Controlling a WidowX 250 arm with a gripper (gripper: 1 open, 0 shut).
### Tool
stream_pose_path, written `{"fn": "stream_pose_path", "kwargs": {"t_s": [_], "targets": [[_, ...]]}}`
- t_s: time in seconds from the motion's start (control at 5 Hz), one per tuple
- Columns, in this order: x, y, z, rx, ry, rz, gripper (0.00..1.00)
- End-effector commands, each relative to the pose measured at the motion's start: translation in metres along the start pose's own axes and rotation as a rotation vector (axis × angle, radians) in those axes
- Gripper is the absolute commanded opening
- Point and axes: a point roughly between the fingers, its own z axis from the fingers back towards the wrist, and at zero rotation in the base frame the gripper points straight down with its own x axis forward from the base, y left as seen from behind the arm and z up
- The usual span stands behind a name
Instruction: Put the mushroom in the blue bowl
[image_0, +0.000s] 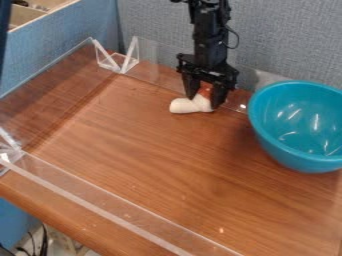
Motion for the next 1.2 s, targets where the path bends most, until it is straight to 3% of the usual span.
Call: {"fn": "stream_pose_path", "kwargs": {"t_s": [0.0, 1.0], "targets": [[0.004, -0.002, 0.012, 0.002, -0.037, -0.008, 0.00], [0.009, -0.001, 0.050, 0.002, -0.121, -0.014, 0.00]]}}
